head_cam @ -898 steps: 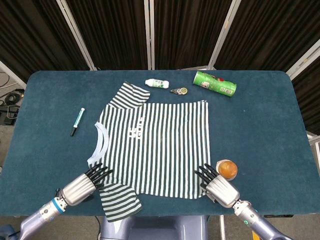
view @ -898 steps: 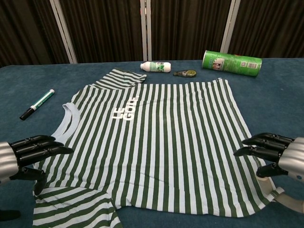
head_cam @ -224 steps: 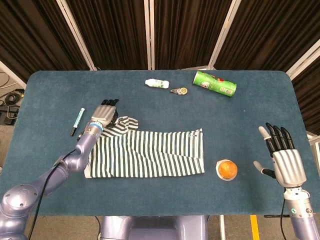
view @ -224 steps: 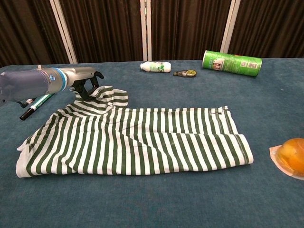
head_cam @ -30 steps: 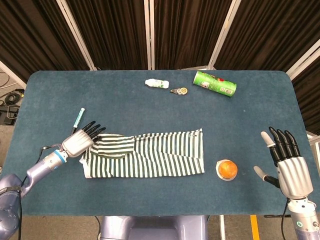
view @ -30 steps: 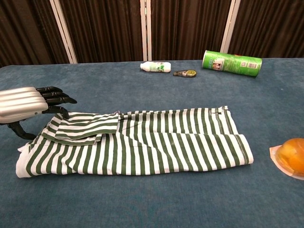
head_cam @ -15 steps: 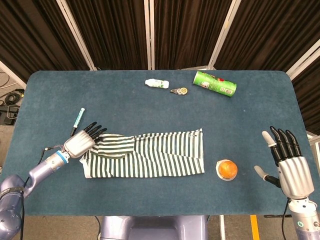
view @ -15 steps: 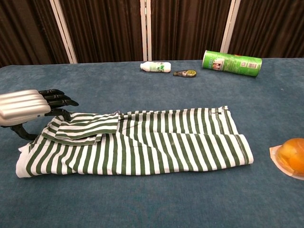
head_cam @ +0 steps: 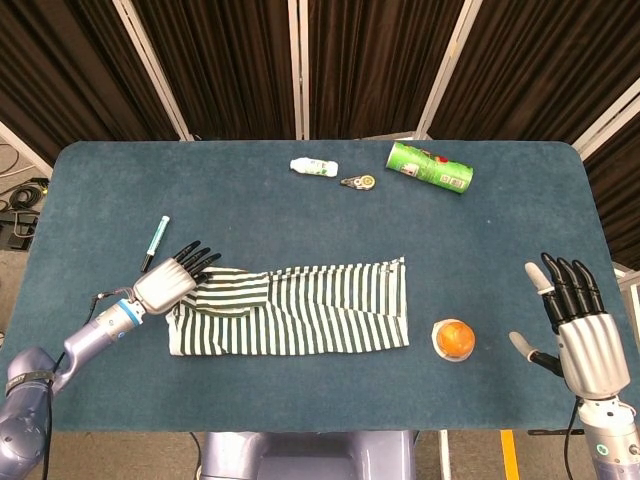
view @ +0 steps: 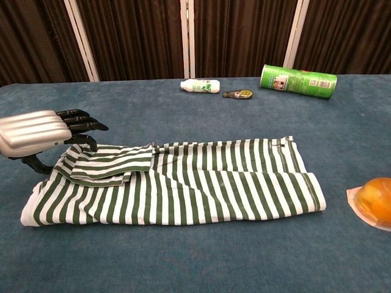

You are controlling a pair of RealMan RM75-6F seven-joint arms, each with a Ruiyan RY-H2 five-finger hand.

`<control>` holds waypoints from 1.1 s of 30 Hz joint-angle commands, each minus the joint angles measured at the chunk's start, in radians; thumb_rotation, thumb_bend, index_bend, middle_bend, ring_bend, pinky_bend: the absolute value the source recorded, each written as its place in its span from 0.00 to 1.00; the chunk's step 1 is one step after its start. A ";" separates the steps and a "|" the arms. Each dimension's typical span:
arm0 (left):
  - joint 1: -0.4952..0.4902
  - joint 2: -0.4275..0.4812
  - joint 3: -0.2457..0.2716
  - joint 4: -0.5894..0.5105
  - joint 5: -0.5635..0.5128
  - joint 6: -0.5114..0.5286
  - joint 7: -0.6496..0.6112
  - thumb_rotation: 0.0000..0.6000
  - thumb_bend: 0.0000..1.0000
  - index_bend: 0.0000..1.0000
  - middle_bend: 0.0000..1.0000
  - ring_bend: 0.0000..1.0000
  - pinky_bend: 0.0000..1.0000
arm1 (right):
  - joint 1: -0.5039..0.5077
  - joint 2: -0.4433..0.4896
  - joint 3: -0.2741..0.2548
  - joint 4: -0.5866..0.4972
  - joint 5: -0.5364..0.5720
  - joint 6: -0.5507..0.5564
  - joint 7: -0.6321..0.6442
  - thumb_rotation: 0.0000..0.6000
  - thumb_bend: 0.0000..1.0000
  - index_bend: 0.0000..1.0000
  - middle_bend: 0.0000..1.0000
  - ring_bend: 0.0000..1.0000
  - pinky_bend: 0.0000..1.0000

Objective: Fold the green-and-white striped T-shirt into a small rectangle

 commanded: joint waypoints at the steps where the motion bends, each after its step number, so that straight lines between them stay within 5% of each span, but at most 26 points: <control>1: 0.000 -0.001 0.002 -0.001 0.002 -0.003 0.001 1.00 0.33 0.27 0.00 0.00 0.00 | -0.001 0.001 0.000 -0.001 -0.001 0.001 0.000 1.00 0.01 0.12 0.01 0.00 0.00; 33: -0.005 -0.026 -0.019 -0.009 -0.016 -0.013 -0.020 1.00 0.55 0.63 0.00 0.00 0.00 | -0.002 0.000 -0.002 -0.003 -0.008 0.002 -0.007 1.00 0.01 0.12 0.01 0.00 0.00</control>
